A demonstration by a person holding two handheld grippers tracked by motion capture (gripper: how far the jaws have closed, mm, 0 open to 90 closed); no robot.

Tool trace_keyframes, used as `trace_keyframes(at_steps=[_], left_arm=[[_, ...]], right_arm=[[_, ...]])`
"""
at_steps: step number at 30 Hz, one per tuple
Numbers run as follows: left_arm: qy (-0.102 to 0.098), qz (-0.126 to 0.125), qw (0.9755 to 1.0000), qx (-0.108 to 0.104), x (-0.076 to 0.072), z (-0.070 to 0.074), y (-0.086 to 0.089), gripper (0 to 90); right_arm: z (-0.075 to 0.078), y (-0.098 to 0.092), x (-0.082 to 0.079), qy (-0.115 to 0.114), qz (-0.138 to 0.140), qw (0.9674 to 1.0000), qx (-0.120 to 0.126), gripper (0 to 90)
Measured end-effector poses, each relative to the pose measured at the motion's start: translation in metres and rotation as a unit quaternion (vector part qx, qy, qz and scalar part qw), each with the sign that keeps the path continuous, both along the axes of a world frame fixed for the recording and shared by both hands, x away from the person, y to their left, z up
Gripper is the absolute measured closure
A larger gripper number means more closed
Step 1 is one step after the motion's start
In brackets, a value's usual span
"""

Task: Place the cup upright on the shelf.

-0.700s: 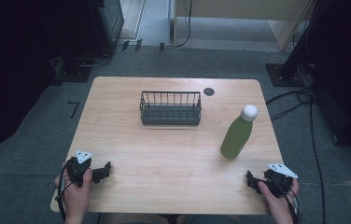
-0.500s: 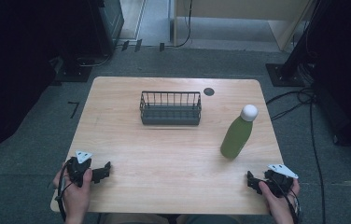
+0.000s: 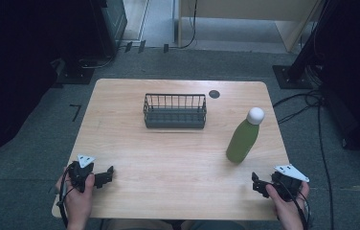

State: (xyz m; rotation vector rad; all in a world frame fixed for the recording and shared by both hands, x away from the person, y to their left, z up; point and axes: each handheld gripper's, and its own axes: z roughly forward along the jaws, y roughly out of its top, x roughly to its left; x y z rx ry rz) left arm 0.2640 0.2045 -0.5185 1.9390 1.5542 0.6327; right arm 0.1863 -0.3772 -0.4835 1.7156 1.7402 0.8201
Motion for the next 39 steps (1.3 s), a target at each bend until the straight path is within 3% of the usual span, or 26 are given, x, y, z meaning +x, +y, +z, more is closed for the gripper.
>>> trace_keyframes(at_steps=[14,26,39], left_arm=[[0.0,0.0,1.0,0.0,0.0,0.0,0.0,0.0],[0.0,0.001,1.0,-0.001,0.0,0.0,0.0,0.0],[0.0,0.0,1.0,-0.001,0.0,0.0,0.0,0.0]], right_arm=[[0.036,0.019,0.003,-0.029,0.022,0.9993,-0.006,0.0],[0.05,0.038,0.019,-0.047,0.046,0.9978,0.012,0.0],[0.057,0.052,0.037,-0.07,0.046,0.9959,0.035,0.0]])
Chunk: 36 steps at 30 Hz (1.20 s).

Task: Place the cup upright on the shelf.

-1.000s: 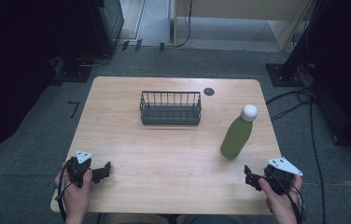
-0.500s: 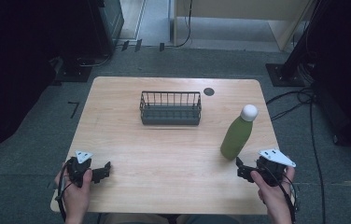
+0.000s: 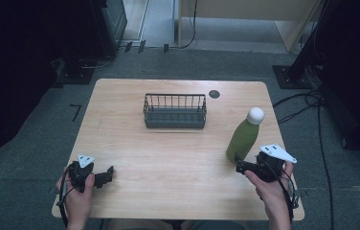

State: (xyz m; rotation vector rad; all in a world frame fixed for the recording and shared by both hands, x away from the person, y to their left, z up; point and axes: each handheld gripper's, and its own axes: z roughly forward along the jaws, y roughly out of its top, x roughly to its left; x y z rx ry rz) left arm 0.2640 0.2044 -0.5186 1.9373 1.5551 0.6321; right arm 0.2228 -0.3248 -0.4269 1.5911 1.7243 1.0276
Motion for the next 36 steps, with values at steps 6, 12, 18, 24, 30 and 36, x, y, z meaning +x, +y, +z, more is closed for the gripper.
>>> trace_keyframes(at_steps=[6,12,18,24,30,36], left_arm=[[0.0,0.0,1.0,0.0,0.0,0.0,0.0,0.0],[0.0,0.0,1.0,0.0,0.0,0.0,0.0,0.0],[0.0,0.0,1.0,0.0,0.0,0.0,0.0,0.0],[0.001,-0.001,1.0,0.001,0.0,0.0,0.0,0.1],[0.001,-0.001,1.0,0.001,0.0,0.0,0.0,0.1],[0.001,-0.001,1.0,0.001,0.0,0.0,0.0,0.0]], right_arm=[[0.001,0.008,0.007,-0.024,-0.014,0.9996,0.003,5.4],[-0.003,0.01,0.017,-0.03,-0.032,0.999,0.008,13.1],[-0.008,0.009,0.027,-0.032,-0.04,0.9985,0.018,14.7],[-0.011,0.01,0.031,-0.035,-0.04,0.9985,0.014,19.8],[-0.011,0.01,0.033,-0.044,-0.041,0.998,0.02,19.0],[-0.01,0.009,0.035,-0.063,-0.042,0.9964,0.038,17.5]])
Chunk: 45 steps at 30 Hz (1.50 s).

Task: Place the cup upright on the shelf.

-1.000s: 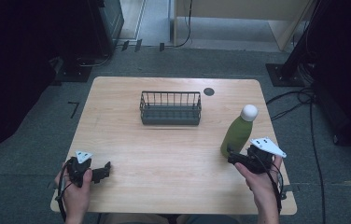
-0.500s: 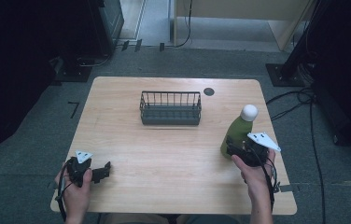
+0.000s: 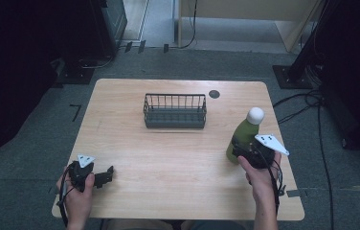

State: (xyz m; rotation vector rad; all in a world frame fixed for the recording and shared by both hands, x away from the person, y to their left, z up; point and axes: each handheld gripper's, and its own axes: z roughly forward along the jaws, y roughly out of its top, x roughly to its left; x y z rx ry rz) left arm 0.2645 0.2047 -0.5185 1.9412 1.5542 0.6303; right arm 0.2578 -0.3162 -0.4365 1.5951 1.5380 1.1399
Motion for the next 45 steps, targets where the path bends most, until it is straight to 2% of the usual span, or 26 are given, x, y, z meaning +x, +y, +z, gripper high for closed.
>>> trace_keyframes(at_steps=[4,7,15,18,20,35,37,39,45], left_arm=[[0.0,0.0,1.0,0.0,0.0,0.0,0.0,0.1],[0.0,0.0,1.0,0.0,0.0,0.0,0.0,0.0],[0.0,0.0,1.0,0.0,0.0,0.0,0.0,0.1],[0.0,0.0,1.0,0.0,0.0,0.0,0.0,0.0],[0.0,0.0,1.0,0.0,0.0,0.0,0.0,0.0],[0.0,0.0,1.0,0.0,0.0,0.0,0.0,0.0],[0.0,0.0,1.0,0.0,0.0,0.0,0.0,0.0],[0.0,0.0,1.0,0.0,0.0,0.0,0.0,0.1],[0.0,0.0,1.0,0.0,0.0,0.0,0.0,0.0]], right_arm=[[-0.003,-0.003,0.005,-0.007,0.006,0.9997,0.022,16.0],[-0.004,-0.002,0.008,-0.014,0.002,0.9995,0.027,15.6],[-0.006,0.0,0.016,-0.012,0.002,0.9996,0.026,15.5],[-0.005,-0.003,0.019,-0.008,0.003,0.9992,0.04,13.6],[-0.006,-0.003,0.02,-0.006,0.003,0.9991,0.042,13.3],[-0.006,0.001,0.019,-0.014,-0.003,0.9998,0.014,18.6],[-0.003,0.002,0.018,-0.01,0.004,0.9996,0.025,19.6],[0.001,0.002,0.017,-0.018,0.005,0.9993,0.034,19.8],[0.02,0.016,0.016,-0.027,0.024,0.9992,0.017,19.8]])
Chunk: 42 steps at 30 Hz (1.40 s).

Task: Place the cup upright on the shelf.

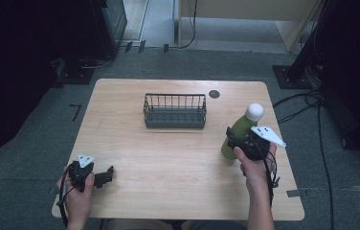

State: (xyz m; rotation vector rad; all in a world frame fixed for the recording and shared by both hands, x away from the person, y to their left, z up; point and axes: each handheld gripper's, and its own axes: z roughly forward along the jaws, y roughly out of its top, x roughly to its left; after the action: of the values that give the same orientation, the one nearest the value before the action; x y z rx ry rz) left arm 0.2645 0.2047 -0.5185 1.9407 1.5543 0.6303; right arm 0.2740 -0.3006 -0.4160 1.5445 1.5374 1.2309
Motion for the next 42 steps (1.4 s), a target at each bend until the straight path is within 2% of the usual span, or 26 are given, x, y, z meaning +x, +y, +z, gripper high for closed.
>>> trace_keyframes(at_steps=[7,9,20,27,34,42], left_arm=[[0.0,0.0,1.0,0.0,0.0,0.0,0.0,0.0],[0.0,0.0,1.0,0.0,0.0,0.0,0.0,0.1],[0.0,0.0,1.0,0.0,0.0,0.0,0.0,0.0],[0.0,0.0,1.0,0.0,0.0,0.0,0.0,0.0],[0.0,0.0,1.0,0.0,0.0,0.0,0.0,0.1],[0.0,0.0,1.0,0.0,0.0,0.0,0.0,0.1]], right_arm=[[0.017,0.021,0.006,-0.005,0.027,0.9996,-0.006,19.8],[0.025,0.035,0.013,-0.007,0.041,0.9991,-0.01,19.8],[0.049,0.075,0.04,-0.014,0.073,0.9971,-0.011,19.9],[0.061,0.092,0.054,-0.019,0.086,0.996,-0.01,19.9],[0.081,0.114,0.073,-0.025,0.099,0.9947,-0.013,19.9],[0.096,0.124,0.092,-0.032,0.102,0.994,-0.021,20.0]])
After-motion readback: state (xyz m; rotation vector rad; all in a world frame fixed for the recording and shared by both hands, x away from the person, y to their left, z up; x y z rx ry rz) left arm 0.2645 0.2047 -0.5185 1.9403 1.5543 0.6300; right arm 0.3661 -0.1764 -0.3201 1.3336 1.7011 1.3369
